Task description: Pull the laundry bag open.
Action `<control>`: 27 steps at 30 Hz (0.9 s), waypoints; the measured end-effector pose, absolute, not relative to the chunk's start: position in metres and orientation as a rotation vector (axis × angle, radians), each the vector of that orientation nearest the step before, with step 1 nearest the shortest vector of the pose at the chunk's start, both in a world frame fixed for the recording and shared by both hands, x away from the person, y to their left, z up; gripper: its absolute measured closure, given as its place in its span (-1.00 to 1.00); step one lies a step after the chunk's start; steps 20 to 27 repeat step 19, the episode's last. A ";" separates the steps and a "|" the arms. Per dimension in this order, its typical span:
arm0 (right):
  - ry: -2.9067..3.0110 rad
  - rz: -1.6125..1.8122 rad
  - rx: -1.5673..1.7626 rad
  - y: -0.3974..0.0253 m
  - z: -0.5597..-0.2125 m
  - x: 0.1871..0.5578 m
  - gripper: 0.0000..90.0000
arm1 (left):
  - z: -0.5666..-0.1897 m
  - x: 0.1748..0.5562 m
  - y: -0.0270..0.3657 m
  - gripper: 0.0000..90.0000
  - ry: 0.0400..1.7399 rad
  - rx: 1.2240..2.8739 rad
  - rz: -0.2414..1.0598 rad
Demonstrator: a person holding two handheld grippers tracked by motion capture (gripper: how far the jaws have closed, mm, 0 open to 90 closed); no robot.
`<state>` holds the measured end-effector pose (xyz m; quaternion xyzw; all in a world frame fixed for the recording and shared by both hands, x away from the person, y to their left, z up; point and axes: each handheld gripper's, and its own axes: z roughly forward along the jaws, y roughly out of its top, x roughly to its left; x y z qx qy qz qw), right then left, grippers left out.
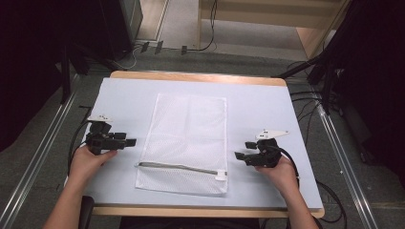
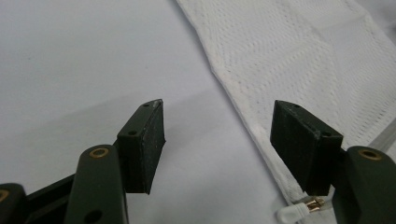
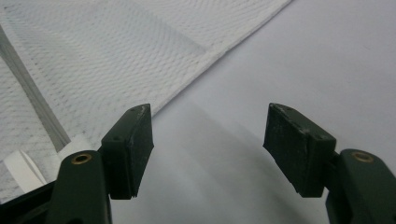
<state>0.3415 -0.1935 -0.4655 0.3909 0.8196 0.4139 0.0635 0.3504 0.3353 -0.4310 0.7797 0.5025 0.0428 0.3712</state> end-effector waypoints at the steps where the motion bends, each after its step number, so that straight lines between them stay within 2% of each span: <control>1: 2.473 1.242 1.186 -0.195 -0.466 0.342 -0.25 | -0.431 0.351 0.335 -0.20 1.291 1.994 0.113; 27: 2.450 1.234 1.218 -0.200 -0.469 0.342 -0.27 | -0.434 0.355 0.336 -0.29 1.308 2.009 0.130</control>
